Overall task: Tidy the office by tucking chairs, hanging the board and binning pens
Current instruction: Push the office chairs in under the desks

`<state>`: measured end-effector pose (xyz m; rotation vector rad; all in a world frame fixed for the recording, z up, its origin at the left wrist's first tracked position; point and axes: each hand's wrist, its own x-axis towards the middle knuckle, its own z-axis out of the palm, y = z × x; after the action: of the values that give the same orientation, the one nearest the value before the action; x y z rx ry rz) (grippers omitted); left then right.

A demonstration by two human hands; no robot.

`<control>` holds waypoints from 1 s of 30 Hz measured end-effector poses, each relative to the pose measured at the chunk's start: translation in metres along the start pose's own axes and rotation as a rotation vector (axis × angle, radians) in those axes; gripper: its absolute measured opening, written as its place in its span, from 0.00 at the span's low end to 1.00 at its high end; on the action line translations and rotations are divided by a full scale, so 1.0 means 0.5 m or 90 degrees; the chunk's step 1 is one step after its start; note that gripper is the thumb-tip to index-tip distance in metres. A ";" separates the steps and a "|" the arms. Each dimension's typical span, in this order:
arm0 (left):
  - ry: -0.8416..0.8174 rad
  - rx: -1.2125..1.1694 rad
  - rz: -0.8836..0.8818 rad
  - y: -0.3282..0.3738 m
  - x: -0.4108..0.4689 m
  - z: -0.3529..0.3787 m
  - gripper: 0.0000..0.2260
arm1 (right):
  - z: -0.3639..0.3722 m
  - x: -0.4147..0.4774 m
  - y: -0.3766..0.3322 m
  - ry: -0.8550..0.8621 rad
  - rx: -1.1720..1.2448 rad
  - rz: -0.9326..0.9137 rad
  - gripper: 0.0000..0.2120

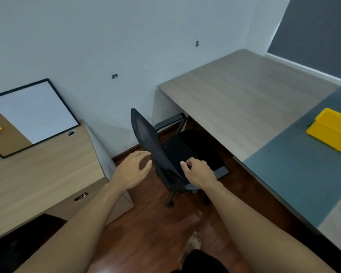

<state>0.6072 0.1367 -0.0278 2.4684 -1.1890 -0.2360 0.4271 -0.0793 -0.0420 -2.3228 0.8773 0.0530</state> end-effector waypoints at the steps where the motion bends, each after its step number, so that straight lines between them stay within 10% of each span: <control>1: 0.003 0.000 -0.005 -0.014 0.020 -0.008 0.23 | 0.004 0.025 -0.015 -0.004 0.001 -0.005 0.28; 12: -0.072 0.042 0.011 -0.156 0.245 -0.019 0.23 | 0.094 0.229 -0.136 -0.092 -0.003 -0.038 0.39; 20: -0.293 0.195 0.224 -0.276 0.411 -0.019 0.30 | 0.175 0.302 -0.190 -0.209 0.059 0.019 0.51; 30: -0.344 0.237 0.457 -0.389 0.613 -0.033 0.29 | 0.276 0.356 -0.305 -0.078 0.043 0.225 0.43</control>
<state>0.9429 0.0121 -0.0884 2.1168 -2.4437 -0.5243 0.6819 -0.0150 -0.1106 -2.0539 1.1959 0.3079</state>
